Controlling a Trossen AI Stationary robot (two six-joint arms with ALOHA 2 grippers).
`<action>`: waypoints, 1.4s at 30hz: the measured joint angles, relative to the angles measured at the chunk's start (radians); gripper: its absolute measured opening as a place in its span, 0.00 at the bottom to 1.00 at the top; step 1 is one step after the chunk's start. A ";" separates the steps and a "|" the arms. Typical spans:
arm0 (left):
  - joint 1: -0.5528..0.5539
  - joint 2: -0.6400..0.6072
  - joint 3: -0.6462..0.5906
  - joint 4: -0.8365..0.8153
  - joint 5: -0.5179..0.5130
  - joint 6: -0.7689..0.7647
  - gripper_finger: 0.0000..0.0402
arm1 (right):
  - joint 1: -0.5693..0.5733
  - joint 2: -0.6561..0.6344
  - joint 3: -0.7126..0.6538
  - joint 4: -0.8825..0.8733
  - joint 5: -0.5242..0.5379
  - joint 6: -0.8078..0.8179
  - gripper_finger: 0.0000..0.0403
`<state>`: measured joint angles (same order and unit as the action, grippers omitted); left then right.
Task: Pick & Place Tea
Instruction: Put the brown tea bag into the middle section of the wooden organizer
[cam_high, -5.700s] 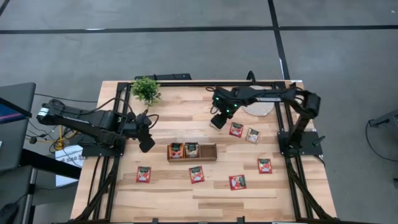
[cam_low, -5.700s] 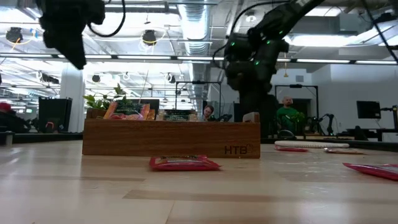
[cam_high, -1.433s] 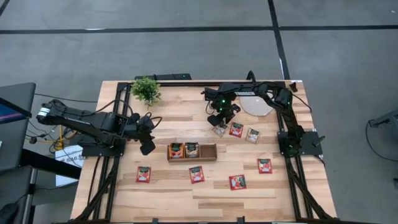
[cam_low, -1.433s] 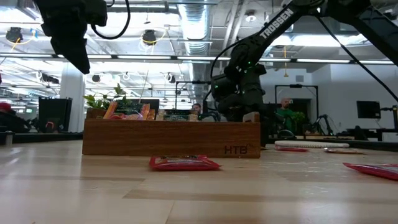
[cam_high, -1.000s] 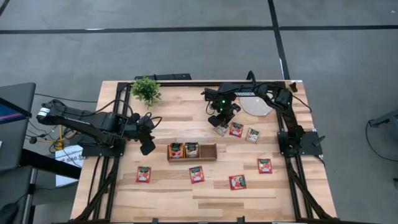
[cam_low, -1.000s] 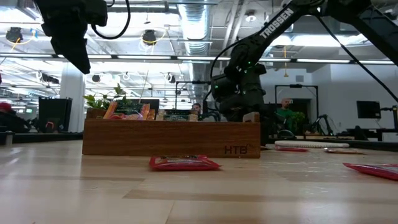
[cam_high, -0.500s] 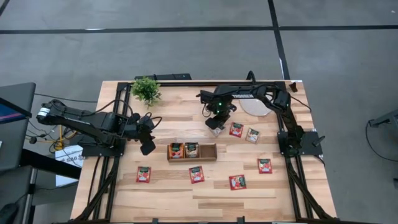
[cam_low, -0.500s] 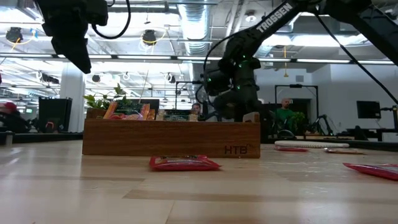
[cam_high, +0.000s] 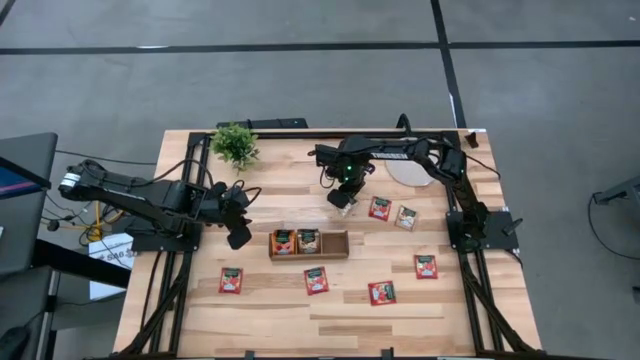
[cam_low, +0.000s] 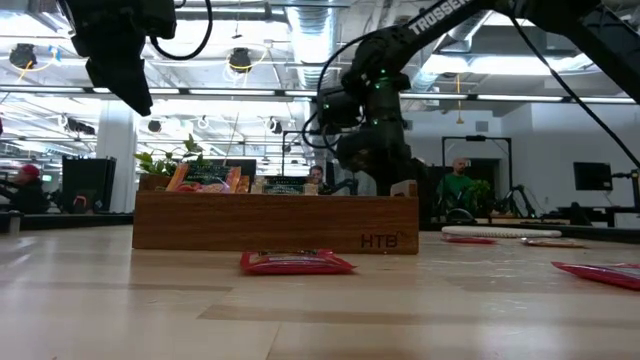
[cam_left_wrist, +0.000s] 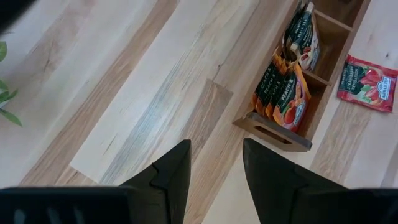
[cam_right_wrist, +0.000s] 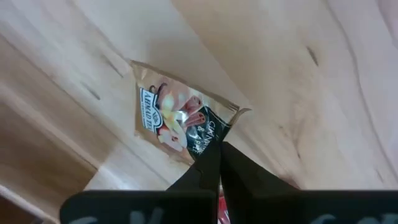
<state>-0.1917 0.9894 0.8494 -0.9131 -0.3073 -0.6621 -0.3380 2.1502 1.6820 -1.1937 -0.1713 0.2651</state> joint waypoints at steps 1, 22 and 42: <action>0.000 0.000 0.000 0.000 0.000 0.000 0.34 | 0.002 0.000 0.008 -0.011 0.007 -0.003 0.00; 0.000 0.000 0.000 0.083 0.035 -0.034 0.34 | 0.193 -0.002 0.355 -0.297 0.290 -0.112 0.00; 0.000 0.000 0.000 0.127 0.077 -0.203 0.34 | 0.506 -0.003 0.528 -0.349 0.463 -0.022 0.00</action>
<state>-0.1917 0.9894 0.8494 -0.7862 -0.2300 -0.8649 0.1679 2.1468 2.2101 -1.5423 0.2917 0.2431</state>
